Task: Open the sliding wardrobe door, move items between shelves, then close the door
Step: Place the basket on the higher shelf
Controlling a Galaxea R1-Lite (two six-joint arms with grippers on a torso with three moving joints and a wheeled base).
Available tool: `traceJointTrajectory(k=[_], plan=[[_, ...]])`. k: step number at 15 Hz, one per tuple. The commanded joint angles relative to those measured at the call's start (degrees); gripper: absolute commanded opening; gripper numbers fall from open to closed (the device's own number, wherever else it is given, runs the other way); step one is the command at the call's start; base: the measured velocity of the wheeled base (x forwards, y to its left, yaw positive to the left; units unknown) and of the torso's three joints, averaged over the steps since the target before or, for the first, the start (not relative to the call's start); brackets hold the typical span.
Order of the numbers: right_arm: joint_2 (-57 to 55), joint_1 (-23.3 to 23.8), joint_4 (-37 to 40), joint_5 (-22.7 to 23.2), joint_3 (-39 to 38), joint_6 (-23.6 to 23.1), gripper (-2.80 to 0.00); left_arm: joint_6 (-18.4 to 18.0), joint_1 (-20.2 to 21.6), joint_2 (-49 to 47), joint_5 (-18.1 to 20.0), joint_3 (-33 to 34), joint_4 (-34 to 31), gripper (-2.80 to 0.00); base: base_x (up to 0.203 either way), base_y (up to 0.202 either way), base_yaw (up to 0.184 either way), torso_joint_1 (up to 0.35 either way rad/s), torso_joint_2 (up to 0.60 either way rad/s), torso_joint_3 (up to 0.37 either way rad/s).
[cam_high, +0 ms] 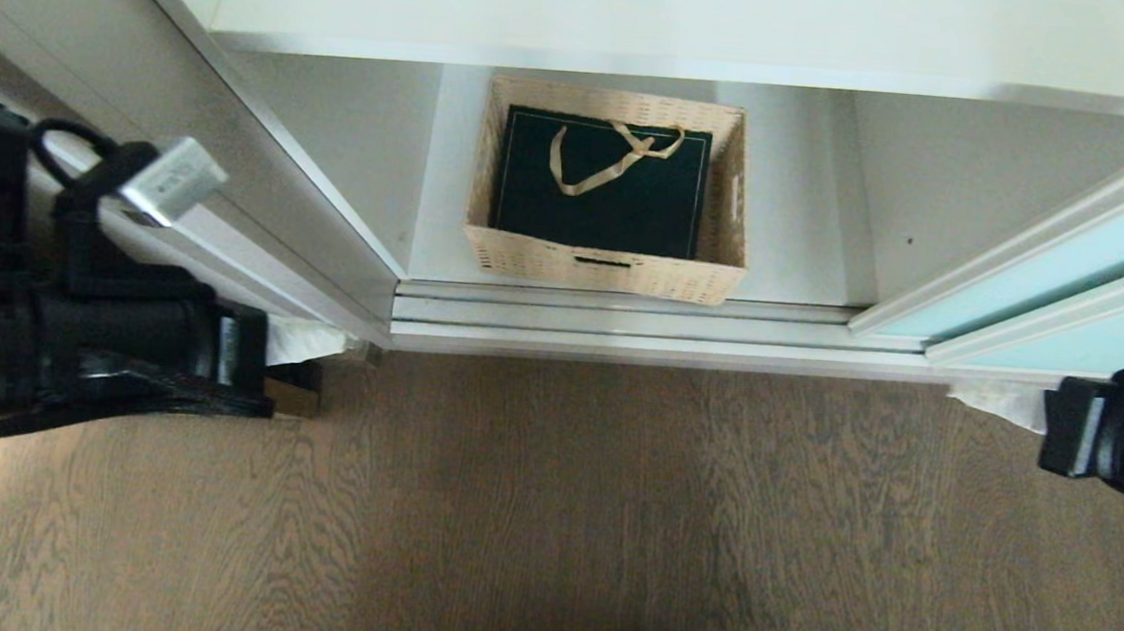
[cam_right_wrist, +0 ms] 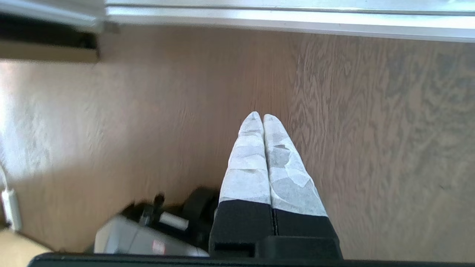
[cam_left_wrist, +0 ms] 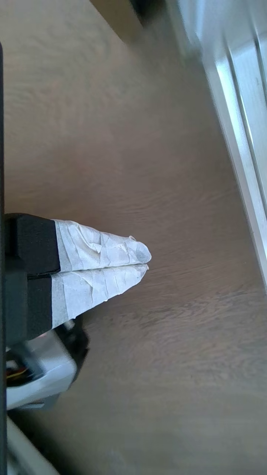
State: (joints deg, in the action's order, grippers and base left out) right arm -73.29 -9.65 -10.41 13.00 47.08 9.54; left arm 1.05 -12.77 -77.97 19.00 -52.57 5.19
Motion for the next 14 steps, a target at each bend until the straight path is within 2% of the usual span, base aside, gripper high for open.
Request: traceJointTrajectory(k=[1,2,4,10,12,14], plan=[[-8.4,-1.7,-4.0,-1.7,0.3,0.6,-2.80,0.6,-5.7,-9.7,-3.7,-0.4,5.4,-2.80,0.000,0.000,0.000,0.000,0.00,0.000],[-10.9,-2.3,-6.9,-3.2,0.6,1.0,-2.80,0.9,-8.2,-11.7,-6.1,-0.4,8.2,-2.80,0.000,0.000,0.000,0.000,0.00,0.000],[-15.4,-2.7,-11.5,-5.2,1.6,1.3,-2.80,1.1,-10.2,-15.6,-9.5,-1.0,11.1,-2.80,0.000,0.000,0.000,0.000,0.00,0.000],[-24.6,-4.6,-13.2,-13.7,11.1,1.4,-2.80,3.3,-13.0,-27.4,-19.4,-2.9,22.5,-2.80,0.000,0.000,0.000,0.000,0.00,0.000],[-27.7,-5.4,-13.8,-17.4,14.6,1.3,-2.80,4.2,-13.0,-32.0,-24.0,-7.2,26.3,-2.80,0.000,0.000,0.000,0.000,0.00,0.000],[-29.7,-5.9,-16.8,-18.5,16.2,1.2,-2.80,5.1,-13.0,-33.8,-26.7,-12.0,27.2,-2.80,0.000,0.000,0.000,0.000,0.00,0.000]])
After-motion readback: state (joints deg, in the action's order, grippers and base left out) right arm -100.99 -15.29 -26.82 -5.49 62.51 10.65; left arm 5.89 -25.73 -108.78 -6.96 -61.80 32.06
